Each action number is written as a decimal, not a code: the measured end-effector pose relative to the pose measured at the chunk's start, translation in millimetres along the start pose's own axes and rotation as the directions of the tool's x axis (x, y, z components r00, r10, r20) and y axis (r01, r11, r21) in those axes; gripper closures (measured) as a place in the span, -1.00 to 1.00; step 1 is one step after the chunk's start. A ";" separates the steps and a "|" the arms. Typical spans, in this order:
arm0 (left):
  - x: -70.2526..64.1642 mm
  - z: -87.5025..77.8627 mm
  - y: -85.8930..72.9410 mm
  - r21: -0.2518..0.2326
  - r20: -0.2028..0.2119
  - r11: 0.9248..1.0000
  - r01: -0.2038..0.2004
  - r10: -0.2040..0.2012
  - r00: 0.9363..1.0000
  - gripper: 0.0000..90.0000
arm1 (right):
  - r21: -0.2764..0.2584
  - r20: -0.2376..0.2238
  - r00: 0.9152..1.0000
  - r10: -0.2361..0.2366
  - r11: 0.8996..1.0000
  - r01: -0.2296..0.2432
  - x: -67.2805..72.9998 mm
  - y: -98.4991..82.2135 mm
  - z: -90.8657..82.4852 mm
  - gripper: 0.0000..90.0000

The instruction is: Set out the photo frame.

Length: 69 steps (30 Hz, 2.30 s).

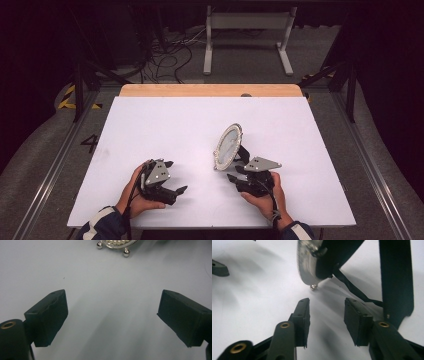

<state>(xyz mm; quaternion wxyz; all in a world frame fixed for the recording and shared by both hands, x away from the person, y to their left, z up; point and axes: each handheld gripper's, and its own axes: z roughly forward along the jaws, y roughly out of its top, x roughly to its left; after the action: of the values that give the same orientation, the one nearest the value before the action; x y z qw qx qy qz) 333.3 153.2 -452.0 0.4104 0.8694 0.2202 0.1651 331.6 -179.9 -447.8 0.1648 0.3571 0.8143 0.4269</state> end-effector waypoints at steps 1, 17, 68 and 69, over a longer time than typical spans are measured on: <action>0.0 -1.7 -2.1 0.001 -0.001 1.000 0.005 -0.005 1.000 -0.79 | -0.004 0.000 1.000 0.003 1.000 -0.003 1.8 1.2 0.9 0.18; -3.1 -23.1 -20.0 0.021 -0.059 0.999 0.039 -0.037 0.998 -0.79 | -0.065 0.021 0.996 0.088 0.994 -0.086 10.9 20.3 26.9 -0.13; -4.5 -25.1 -23.5 0.060 -0.062 0.998 0.024 -0.020 0.998 -0.76 | -0.084 -0.013 0.995 0.095 0.992 -0.096 -6.6 21.1 19.5 0.43; -4.6 -24.5 -23.3 0.063 -0.059 0.998 0.024 -0.021 0.998 -0.76 | -0.089 -0.005 0.996 0.093 0.992 -0.093 -6.3 21.1 18.9 0.40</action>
<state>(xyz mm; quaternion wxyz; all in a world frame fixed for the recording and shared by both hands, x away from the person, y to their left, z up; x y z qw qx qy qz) 312.2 179.8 -456.0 0.3780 0.8742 0.2470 0.1787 356.1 -165.5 -441.8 0.1600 0.3867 0.7770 0.4703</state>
